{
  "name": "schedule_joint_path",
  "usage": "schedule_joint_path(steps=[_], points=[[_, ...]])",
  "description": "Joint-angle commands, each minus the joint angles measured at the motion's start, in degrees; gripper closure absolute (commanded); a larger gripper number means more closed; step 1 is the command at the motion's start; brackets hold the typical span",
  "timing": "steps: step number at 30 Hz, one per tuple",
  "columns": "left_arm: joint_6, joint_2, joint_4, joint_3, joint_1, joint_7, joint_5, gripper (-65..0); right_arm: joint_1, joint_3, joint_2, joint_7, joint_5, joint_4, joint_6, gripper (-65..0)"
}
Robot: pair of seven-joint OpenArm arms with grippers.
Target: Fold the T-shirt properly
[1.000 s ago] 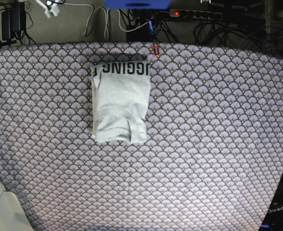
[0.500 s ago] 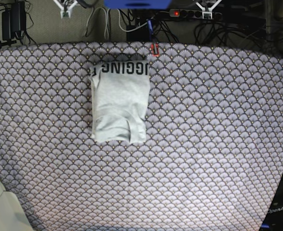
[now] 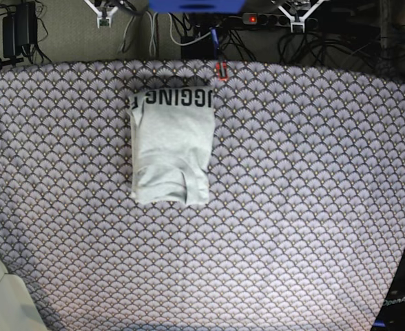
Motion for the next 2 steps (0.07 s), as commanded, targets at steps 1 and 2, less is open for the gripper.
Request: schedule_joint_path(steps=[1, 2], points=[[0.35, -0.08, 0.28, 0.12, 0.33, -0.23, 0.05, -0.3, -0.45, 0.08, 0.36, 0.43, 0.22, 0.17, -0.12, 0.0], [0.35, -0.08, 0.28, 0.03, 0.33, -0.23, -0.04, -0.3, -0.45, 0.08, 0.36, 0.43, 0.22, 0.17, -0.12, 0.0]])
